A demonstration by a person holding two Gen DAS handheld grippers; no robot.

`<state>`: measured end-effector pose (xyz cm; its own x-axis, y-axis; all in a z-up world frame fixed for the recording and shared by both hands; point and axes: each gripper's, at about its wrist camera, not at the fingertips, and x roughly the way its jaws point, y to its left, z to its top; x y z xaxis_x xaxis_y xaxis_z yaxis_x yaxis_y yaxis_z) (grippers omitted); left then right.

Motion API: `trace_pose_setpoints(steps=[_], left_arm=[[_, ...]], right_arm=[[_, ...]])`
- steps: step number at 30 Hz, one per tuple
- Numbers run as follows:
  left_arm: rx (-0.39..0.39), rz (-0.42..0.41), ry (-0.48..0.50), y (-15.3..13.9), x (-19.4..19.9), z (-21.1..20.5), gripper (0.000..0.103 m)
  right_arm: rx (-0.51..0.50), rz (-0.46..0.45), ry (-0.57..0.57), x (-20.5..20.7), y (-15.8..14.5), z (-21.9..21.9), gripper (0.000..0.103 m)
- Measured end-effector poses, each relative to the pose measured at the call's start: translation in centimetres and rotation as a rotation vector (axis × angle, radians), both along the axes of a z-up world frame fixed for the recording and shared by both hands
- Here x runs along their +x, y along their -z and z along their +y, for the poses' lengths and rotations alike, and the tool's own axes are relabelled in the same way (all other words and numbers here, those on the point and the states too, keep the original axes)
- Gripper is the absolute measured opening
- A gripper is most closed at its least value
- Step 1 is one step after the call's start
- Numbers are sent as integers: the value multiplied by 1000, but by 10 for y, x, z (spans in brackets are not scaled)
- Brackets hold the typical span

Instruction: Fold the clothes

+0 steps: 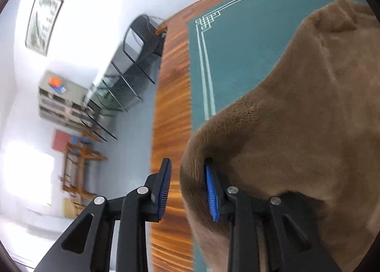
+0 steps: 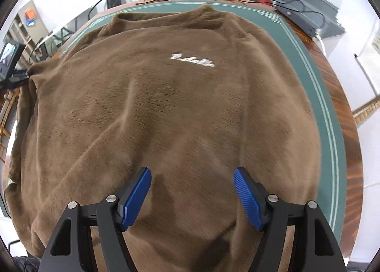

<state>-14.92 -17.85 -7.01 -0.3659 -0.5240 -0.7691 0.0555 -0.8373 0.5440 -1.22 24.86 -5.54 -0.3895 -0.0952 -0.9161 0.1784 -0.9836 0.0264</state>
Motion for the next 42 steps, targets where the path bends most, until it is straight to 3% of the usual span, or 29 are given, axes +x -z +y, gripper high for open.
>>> trace_pose_setpoints(steps=[3,5,13,18,23,30,42], left_arm=[[93,30,-56,-11,-1,0,44],[108,53,-61,-19,3,10,62],[118,81,30,-33,38,73,78],[132,29,107,-19,59,118,79],[183,-26,124,-2,78,150,79],[258,-83,103,19,107,182,79],[270,-98,36,32,148,196,80]], right_arm=[[0,5,27,6,-4,12,74],[-4,6,34,5,-3,17,74],[12,4,35,6,-3,21,74],[22,-5,35,3,0,21,74],[64,0,31,2,-3,19,74],[90,3,16,3,-4,17,74],[110,7,-43,11,-1,12,74]])
